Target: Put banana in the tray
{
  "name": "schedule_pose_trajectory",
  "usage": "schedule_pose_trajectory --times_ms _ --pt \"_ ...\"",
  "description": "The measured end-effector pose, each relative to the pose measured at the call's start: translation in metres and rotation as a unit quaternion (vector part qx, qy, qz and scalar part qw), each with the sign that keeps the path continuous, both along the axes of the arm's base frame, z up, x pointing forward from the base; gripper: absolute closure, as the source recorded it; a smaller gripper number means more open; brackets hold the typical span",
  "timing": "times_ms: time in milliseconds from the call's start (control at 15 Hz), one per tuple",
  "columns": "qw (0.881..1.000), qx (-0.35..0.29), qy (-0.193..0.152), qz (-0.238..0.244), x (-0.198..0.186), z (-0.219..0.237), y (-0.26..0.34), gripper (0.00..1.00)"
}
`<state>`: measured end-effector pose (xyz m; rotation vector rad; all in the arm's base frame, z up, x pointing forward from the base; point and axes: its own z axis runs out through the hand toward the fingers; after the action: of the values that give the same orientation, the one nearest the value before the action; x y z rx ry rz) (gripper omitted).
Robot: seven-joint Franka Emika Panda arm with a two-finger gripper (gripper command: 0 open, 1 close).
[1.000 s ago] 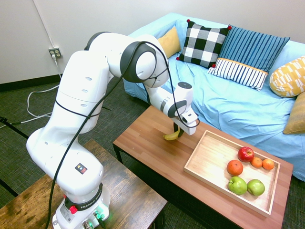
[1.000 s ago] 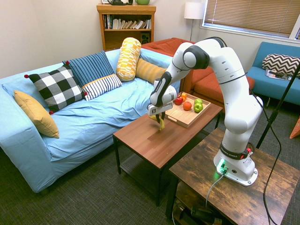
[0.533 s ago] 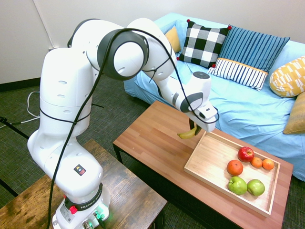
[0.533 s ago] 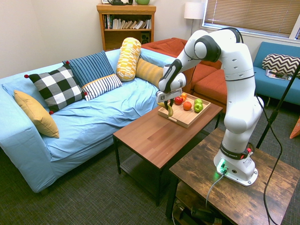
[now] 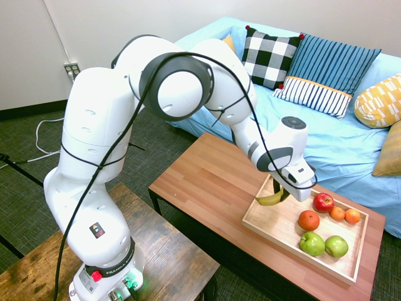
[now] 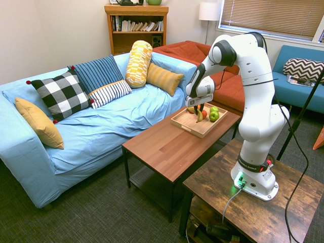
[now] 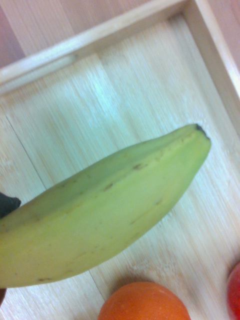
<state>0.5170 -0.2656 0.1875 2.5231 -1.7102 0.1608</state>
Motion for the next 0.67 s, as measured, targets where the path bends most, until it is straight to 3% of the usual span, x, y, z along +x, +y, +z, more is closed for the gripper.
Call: schedule_pose_trajectory --times_ms 600,667 --pt "1.0 0.015 0.014 -0.022 0.001 -0.082 -0.026 1.0" --pt "1.0 0.016 0.013 -0.023 0.002 -0.085 -0.028 0.0"
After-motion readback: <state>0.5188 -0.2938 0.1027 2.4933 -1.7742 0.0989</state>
